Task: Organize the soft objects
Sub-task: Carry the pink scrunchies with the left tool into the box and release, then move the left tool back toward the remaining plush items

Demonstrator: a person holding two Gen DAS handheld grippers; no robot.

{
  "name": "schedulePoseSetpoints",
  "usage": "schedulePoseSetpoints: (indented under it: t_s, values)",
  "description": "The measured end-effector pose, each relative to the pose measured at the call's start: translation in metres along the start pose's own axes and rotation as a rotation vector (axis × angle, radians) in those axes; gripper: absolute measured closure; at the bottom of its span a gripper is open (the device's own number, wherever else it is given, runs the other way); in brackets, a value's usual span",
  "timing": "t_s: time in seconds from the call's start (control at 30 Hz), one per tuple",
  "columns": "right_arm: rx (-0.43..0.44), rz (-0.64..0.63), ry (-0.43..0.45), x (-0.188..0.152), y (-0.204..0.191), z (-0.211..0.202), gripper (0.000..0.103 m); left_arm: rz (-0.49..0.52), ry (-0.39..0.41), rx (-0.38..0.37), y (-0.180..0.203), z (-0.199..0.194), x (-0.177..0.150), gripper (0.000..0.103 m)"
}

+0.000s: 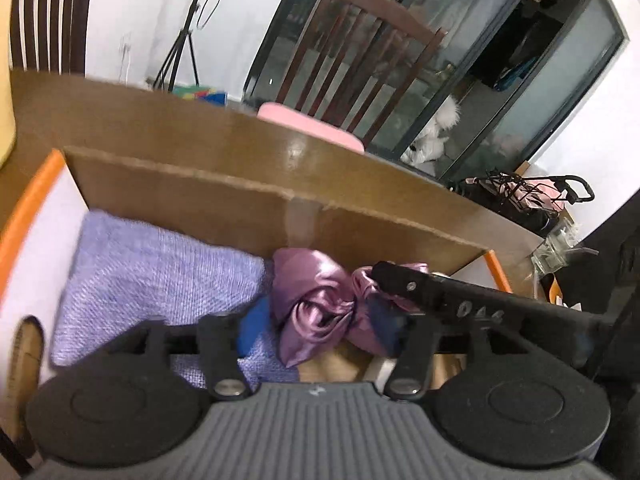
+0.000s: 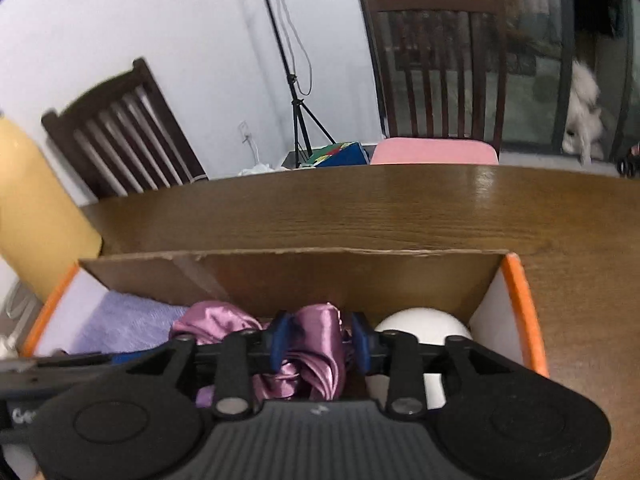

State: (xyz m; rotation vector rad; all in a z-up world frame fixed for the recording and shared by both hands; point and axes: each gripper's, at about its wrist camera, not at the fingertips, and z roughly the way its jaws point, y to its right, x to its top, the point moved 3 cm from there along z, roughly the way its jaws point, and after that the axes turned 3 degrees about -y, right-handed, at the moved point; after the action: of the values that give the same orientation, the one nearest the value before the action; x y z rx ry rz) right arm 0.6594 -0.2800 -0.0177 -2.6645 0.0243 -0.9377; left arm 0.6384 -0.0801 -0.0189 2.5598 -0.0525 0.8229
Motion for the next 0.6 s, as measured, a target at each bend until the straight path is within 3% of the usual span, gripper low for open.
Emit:
schedulePoseSetpoints:
  t_s: [0.1, 0.33, 0.47, 0.6]
  values:
    - [0.013, -0.015, 0.04, 0.003, -0.003, -0.032, 0.057, 0.052, 0.044, 0.012, 0.011, -0.03, -0.001, 0.039]
    - [-0.031, -0.133, 0.147, -0.003, -0.02, -0.149, 0.049, 0.121, 0.198, 0.102, 0.035, -0.153, -0.018, 0.036]
    - [-0.042, -0.166, 0.213, -0.027, -0.02, -0.222, 0.044, 0.179, 0.287, 0.169, 0.047, -0.219, -0.05, 0.03]
    - [-0.044, -0.211, 0.303, -0.073, -0.022, -0.286, 0.036, 0.231, 0.405, 0.223, 0.054, -0.277, -0.106, 0.025]
